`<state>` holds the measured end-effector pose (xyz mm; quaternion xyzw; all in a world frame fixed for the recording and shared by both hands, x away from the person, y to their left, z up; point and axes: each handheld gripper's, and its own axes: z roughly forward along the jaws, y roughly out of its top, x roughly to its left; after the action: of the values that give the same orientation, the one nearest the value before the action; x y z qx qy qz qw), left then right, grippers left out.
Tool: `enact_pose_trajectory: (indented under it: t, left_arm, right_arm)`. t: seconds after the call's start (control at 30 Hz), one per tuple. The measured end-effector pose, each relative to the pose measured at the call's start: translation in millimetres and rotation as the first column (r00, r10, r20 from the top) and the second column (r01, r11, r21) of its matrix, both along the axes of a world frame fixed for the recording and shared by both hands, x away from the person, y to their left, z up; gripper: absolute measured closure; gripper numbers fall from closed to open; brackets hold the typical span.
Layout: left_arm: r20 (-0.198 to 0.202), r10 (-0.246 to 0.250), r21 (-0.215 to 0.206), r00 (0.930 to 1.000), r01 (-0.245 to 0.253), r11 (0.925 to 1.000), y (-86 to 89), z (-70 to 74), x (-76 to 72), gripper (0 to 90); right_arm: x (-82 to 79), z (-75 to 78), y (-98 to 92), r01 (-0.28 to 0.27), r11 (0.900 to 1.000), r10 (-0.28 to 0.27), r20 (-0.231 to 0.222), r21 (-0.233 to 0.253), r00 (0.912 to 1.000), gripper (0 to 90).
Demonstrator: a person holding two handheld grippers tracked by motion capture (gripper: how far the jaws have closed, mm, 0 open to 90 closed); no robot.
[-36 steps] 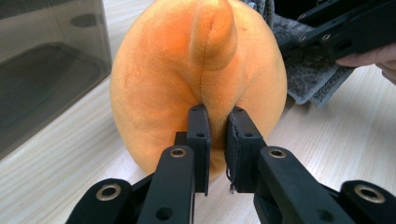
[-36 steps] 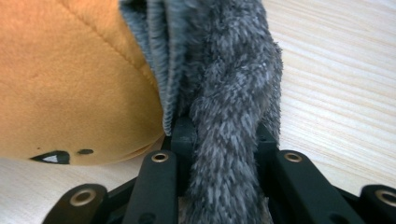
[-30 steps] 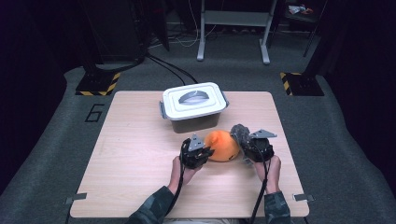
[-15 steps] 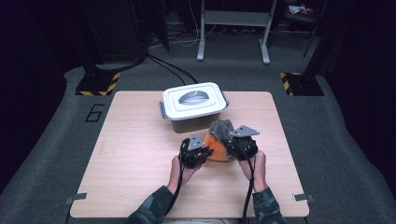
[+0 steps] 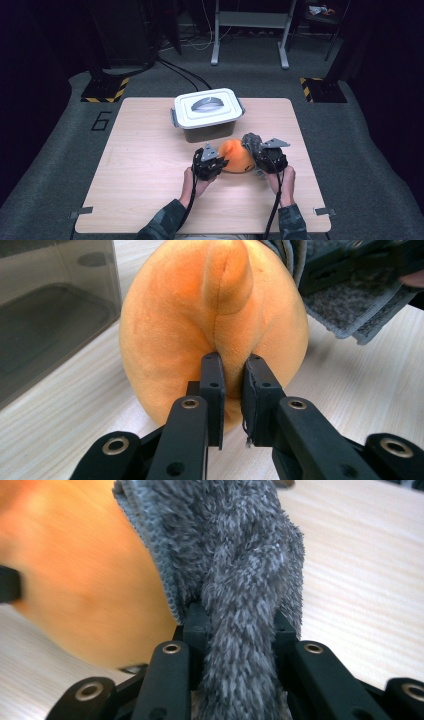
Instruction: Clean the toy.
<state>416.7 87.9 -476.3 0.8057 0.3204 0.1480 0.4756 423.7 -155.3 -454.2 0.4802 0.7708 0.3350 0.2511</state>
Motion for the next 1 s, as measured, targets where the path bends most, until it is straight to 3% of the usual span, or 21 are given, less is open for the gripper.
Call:
enact_pose_trajectory:
  t: [0.3,0.63,0.8,0.87,1.0]
  left_arm:
    - [-0.001,-0.002,-0.001,1.0,0.002,1.0,-0.2,-0.3,0.0,80.6]
    - [0.003,0.003,-0.001,1.0,-0.003,1.0,0.2,-0.6,0.0,80.6]
    - [-0.005,0.006,-0.008,1.0,-0.007,0.9999,2.1,-0.7,0.7,80.2]
    - [-0.005,0.007,-0.008,1.0,-0.007,0.9999,1.8,-0.8,0.3,80.1]
    - [0.0,0.004,-0.004,1.0,-0.004,1.0,1.1,-0.4,0.0,79.9]
  right_arm:
    - [8.8,-24.1,-9.1,0.054,0.998,-0.055,-0.085,-0.015,0.9948,70.6]
    - [14.5,-38.7,-13.3,0.057,0.998,-0.059,-0.15,-0.021,0.9869,70.5]
    - [7.7,-26.8,-17.5,0.088,0.995,-0.092,-0.093,-0.045,0.9914,70.5]
    - [1.7,-16.3,-17.3,0.088,0.996,-0.089,-0.055,-0.022,0.9945,70.5]
    - [-7.7,2.9,-11.1,0.035,0.999,-0.035,0.023,0.026,0.9991,70.5]
